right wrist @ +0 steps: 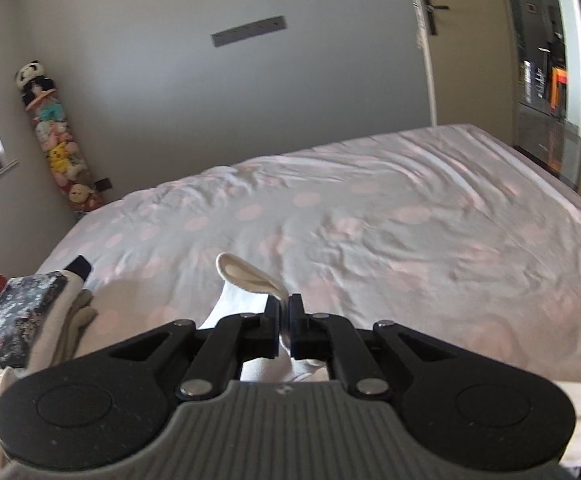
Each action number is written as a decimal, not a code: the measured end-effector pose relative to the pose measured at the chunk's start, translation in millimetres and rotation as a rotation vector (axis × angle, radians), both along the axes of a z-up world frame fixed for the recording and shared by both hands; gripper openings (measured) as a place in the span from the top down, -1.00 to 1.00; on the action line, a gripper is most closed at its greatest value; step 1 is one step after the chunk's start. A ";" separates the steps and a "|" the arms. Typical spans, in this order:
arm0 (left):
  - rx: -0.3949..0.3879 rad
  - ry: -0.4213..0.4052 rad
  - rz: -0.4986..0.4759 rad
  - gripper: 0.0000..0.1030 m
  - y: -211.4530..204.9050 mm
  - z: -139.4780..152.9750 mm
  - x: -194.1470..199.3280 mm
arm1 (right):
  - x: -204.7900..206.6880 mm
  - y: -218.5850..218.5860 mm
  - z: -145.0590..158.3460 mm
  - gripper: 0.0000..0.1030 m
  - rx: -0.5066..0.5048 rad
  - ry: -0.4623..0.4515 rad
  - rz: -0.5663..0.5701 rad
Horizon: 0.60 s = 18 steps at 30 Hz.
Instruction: Fold clothes
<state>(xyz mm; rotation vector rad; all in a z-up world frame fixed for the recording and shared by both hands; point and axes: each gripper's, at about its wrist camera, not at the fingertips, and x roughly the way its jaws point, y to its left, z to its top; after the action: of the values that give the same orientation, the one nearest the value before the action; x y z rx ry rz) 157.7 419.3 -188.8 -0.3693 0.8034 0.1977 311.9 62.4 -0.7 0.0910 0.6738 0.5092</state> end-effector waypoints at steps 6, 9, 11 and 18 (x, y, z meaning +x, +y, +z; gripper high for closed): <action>0.049 0.016 -0.008 0.71 -8.9 1.4 2.8 | 28.8 -52.6 -80.3 0.90 -0.059 0.153 -0.169; 0.045 0.037 -0.040 0.71 -9.7 6.2 4.0 | 37.8 -69.0 -109.2 0.90 -0.047 0.214 -0.212; 0.015 0.052 -0.073 0.71 -9.0 12.7 3.3 | 41.8 -75.6 -124.6 0.90 -0.044 0.241 -0.223; -0.065 -0.001 -0.129 0.11 -1.1 51.6 -9.7 | 44.4 -71.3 -144.7 0.90 -0.085 0.234 -0.216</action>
<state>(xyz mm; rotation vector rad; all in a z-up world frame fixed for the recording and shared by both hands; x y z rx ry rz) 148.0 418.2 -137.2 -0.3770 0.8317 0.0508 356.3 -8.9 -145.4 0.1435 0.9022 0.2630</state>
